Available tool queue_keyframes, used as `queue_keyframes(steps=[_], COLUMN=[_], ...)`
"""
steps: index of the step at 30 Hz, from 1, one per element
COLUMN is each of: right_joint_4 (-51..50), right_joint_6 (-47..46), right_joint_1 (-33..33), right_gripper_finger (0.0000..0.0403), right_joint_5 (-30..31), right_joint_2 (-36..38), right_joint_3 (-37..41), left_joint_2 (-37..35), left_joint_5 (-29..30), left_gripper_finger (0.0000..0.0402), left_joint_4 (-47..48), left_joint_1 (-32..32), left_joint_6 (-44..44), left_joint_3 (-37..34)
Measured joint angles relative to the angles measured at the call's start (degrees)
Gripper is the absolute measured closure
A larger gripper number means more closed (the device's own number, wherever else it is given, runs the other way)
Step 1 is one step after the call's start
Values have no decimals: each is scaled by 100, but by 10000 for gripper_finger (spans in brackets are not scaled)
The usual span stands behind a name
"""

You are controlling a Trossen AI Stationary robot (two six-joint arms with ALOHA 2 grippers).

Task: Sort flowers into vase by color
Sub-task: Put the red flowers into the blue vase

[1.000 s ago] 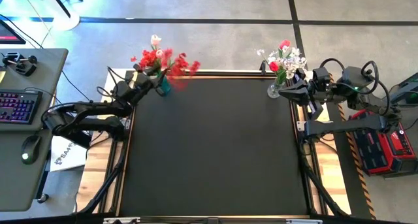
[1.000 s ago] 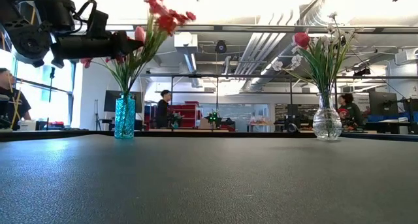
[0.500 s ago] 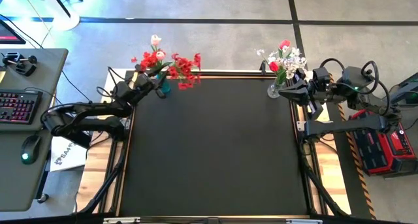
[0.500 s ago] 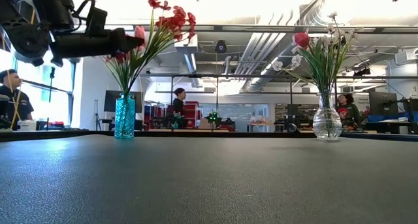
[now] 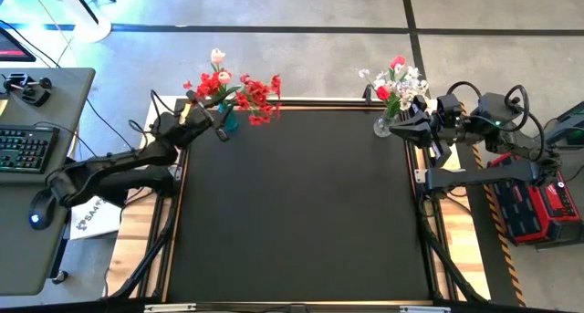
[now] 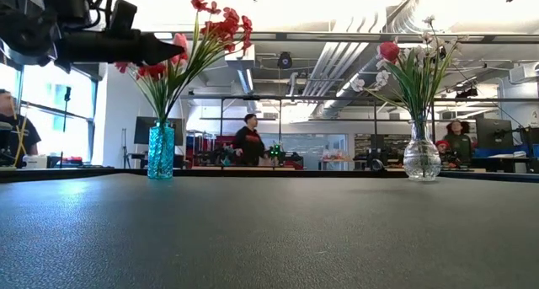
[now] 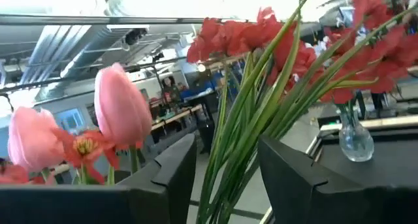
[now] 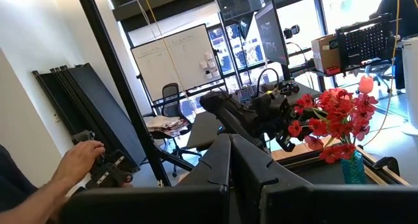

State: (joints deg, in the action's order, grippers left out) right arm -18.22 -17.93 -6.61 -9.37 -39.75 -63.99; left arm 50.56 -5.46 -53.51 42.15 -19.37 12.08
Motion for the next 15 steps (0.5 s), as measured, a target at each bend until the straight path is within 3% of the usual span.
queue_keyframes(steps=[10, 15], right_joint_4=[0, 1], right_joint_6=[0, 0], right_joint_1=[-2, -1], right_gripper_finger=[402, 402], right_joint_5=[0, 0], right_joint_2=[0, 1], right_joint_3=[0, -1], left_joint_2=[-451, -325], left_joint_5=[-707, -513], left_gripper_finger=[224, 224], left_joint_4=[1537, 1748], left_joint_1=[-30, -142], left_joint_6=[-356, -802], left_joint_3=[464, 576])
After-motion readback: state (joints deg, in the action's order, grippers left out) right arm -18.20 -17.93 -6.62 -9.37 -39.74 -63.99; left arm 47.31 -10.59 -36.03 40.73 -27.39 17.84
